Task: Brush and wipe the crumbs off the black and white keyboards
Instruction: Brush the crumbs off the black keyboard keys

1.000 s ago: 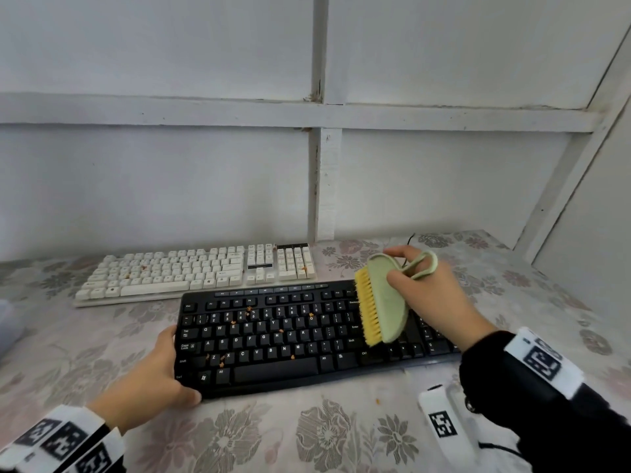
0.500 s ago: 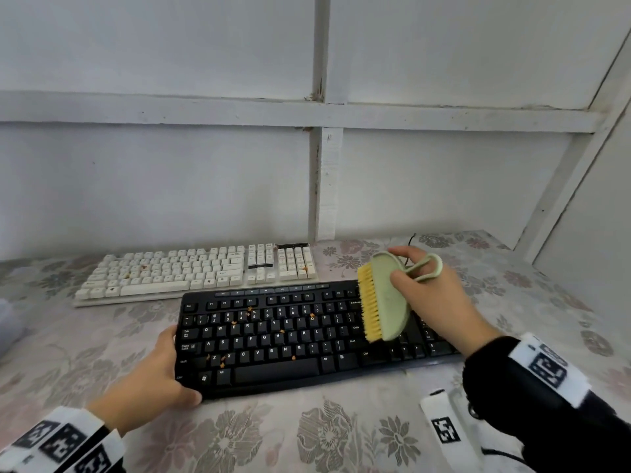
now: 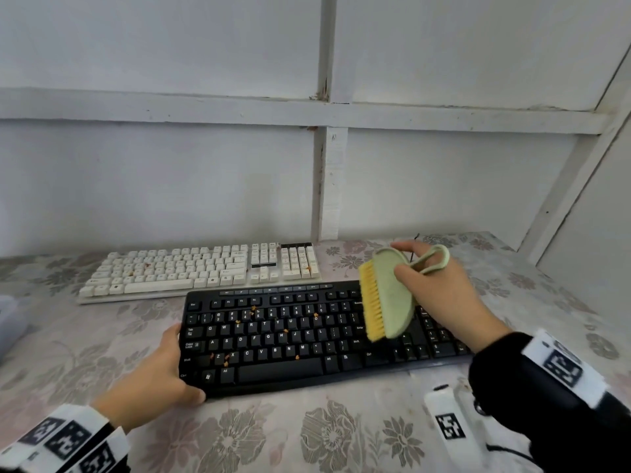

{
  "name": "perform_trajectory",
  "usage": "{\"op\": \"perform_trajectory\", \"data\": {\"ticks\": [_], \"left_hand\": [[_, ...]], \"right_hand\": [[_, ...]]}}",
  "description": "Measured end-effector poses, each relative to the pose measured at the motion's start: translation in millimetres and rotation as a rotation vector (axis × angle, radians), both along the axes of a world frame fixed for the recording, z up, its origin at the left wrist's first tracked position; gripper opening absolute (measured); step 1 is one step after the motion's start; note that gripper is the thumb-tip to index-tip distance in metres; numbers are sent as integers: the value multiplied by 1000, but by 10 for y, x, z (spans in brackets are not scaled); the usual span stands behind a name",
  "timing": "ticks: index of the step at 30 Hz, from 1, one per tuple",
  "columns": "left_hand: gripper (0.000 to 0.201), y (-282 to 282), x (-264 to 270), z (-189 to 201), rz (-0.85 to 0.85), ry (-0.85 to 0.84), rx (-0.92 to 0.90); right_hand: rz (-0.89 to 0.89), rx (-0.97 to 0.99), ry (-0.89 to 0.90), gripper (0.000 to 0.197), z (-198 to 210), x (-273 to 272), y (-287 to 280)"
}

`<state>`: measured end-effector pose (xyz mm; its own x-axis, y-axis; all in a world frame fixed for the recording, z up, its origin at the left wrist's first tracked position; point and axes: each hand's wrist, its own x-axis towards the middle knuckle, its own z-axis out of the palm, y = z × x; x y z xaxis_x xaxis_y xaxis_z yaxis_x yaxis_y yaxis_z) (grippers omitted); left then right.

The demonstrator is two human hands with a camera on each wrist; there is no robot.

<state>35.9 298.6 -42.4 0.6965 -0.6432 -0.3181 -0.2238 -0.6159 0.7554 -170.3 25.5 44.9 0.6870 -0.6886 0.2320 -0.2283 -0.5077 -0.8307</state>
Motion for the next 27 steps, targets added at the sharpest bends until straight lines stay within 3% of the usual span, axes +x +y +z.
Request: {"op": "perform_trajectory", "data": {"ticks": [5,12,19,27], "left_hand": [[94,-2,-6,4,3,-18,9],[96,5,20,-19,-2,-21,7],[94,4,5,-8,-2,-12,-13],[94,8,-13,13,1,3,-36]], "right_hand": [[65,8,80,32,-145,129,89],[147,-9,234,27,-273,-100,235],[49,32,33,30,-107,108,91],[162,16,233,24,-261,-85,329]]}}
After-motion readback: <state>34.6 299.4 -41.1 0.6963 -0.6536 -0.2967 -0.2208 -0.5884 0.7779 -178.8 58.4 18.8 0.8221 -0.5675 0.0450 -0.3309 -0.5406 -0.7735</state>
